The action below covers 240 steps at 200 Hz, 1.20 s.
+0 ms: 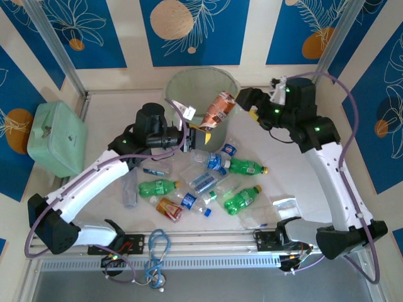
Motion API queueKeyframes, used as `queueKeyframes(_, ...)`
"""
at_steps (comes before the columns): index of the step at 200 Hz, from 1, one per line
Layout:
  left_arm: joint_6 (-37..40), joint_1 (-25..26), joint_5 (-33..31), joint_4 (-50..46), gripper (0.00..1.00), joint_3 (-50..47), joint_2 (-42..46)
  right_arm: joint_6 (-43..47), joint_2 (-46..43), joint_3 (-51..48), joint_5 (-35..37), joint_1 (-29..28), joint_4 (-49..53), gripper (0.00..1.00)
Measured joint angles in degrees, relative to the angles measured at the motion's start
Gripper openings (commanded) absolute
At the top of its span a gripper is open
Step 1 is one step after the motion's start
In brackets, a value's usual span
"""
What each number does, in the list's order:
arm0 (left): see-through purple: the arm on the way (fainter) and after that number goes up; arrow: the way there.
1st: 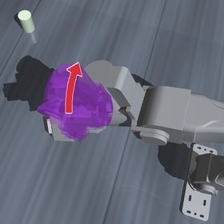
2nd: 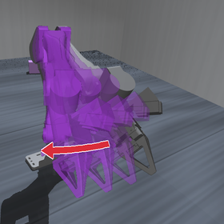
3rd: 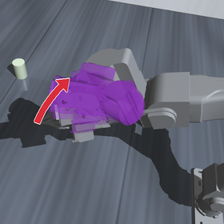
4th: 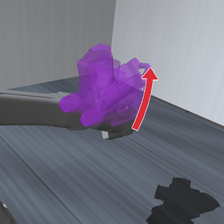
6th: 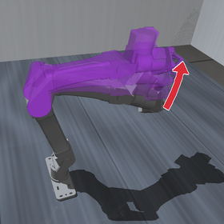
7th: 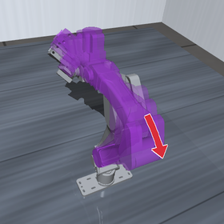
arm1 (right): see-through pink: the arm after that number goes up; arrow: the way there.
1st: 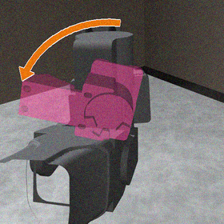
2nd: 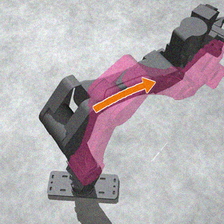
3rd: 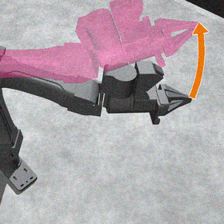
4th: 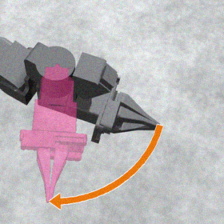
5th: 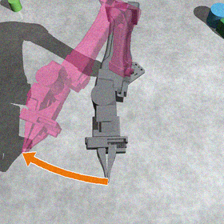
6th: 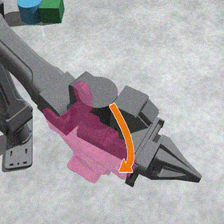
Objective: Put the plastic bottles in the bin
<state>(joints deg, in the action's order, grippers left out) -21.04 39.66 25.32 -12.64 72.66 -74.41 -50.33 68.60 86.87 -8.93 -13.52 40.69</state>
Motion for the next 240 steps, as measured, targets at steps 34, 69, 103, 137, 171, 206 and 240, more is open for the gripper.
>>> queueKeyframes(34, 3.5, 0.0, -10.4, -6.1, 0.30, 10.4, -1.8, 0.2, -3.5, -2.8, 0.8, 5.2, 2.5, 0.91)
queueKeyframes(69, 5.5, -1.2, -18.8, -12.3, 0.30, 25.3, -10.1, 0.0, -4.8, -7.5, 0.8, 5.5, 3.7, 0.91)
queueKeyframes(103, 5.7, -4.0, -21.9, -18.7, 0.28, 36.2, -20.7, -0.7, -4.7, -9.6, 0.8, 5.5, 4.5, 0.91)
queueKeyframes(137, 5.8, -6.6, -22.7, -26.1, 0.26, 43.9, -30.1, -0.7, -4.7, -10.0, 0.9, 5.7, 5.2, 0.91)
queueKeyframes(171, 6.6, -6.9, -23.5, -32.1, 0.26, 45.9, -33.9, -0.9, -4.7, -12.1, 1.1, 6.6, 5.7, 0.90)
queueKeyframes(206, 7.1, -6.9, -24.9, -35.5, 0.26, 46.1, -34.2, -1.6, -4.6, -14.6, 1.0, 8.0, 6.5, 0.90)
queueKeyframes(240, 7.5, -6.9, -25.2, -36.5, 0.43, 46.2, -34.2, -2.0, -3.7, -15.0, 1.0, 8.3, 6.9, 0.90)
